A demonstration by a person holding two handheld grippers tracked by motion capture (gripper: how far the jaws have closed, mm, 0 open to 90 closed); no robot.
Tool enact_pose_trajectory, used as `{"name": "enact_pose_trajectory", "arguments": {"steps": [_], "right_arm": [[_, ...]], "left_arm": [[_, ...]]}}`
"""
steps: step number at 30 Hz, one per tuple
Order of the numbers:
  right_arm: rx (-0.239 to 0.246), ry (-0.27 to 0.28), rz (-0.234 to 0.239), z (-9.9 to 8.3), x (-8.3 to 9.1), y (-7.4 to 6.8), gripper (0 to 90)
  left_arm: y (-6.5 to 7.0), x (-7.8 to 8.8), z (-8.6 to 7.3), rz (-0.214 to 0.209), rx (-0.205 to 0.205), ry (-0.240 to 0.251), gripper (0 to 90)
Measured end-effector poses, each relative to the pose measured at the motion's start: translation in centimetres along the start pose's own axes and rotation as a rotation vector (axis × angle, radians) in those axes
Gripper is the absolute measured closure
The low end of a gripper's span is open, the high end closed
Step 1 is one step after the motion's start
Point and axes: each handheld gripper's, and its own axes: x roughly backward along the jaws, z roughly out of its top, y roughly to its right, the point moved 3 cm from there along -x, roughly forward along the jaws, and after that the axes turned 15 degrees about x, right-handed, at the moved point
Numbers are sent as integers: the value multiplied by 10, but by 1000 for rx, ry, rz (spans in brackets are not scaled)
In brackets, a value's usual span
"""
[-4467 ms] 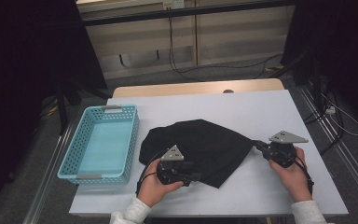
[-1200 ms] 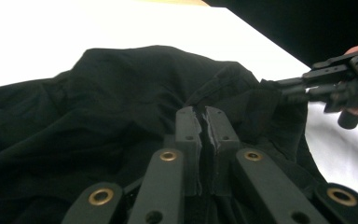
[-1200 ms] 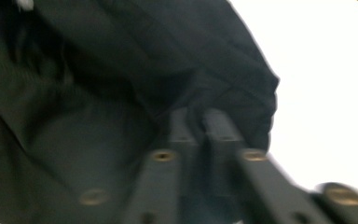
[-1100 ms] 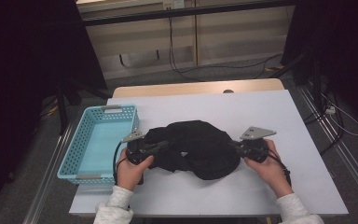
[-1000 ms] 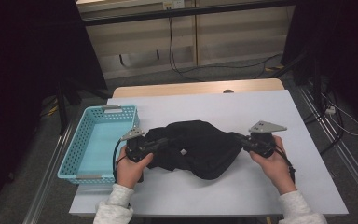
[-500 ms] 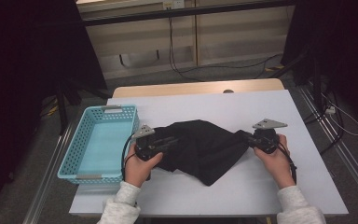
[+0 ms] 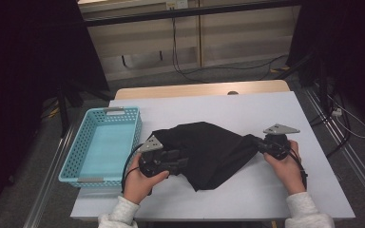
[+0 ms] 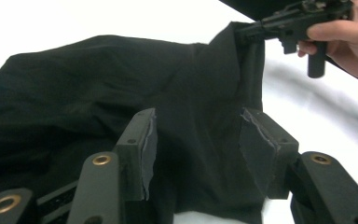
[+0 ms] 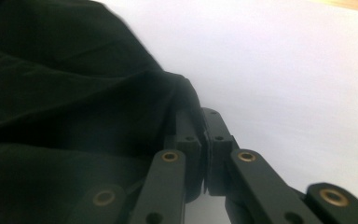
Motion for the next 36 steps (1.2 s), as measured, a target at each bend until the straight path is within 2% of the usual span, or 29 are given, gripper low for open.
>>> {"name": "enact_pose_trajectory", "arguments": {"steps": [3,8,13,17,20,24,28,31,34,36], "right_arm": [[-28,-5,-17,-7,4,8,871],[-46,-8,-28,-15,11,12,870],[-25,-24,-21,-19,13,10,868],[-15,-1,-14,-17,17,6,851],[-13,7,-19,-16,20,6,819],[25,15,-19,-16,22,5,713],[52,34,-23,-13,25,5,653],[125,44,-14,-7,27,1,601],[157,49,-15,-3,27,-4,515],[166,48,-16,-2,26,-5,498]], "left_arm": [[3,0,-4,-5,-14,-15,472],[7,-5,-17,-28,-8,-71,493],[11,-16,-28,-22,-41,-93,471],[10,-28,-39,-11,-35,-136,480],[10,-35,-43,6,-48,-153,469],[9,-44,-49,21,-53,-165,444],[11,-50,-48,25,-67,-153,414],[11,-52,-46,17,-71,-147,416],[10,-52,-41,11,-59,-137,431],[9,-51,-39,17,-51,-128,431]]}}
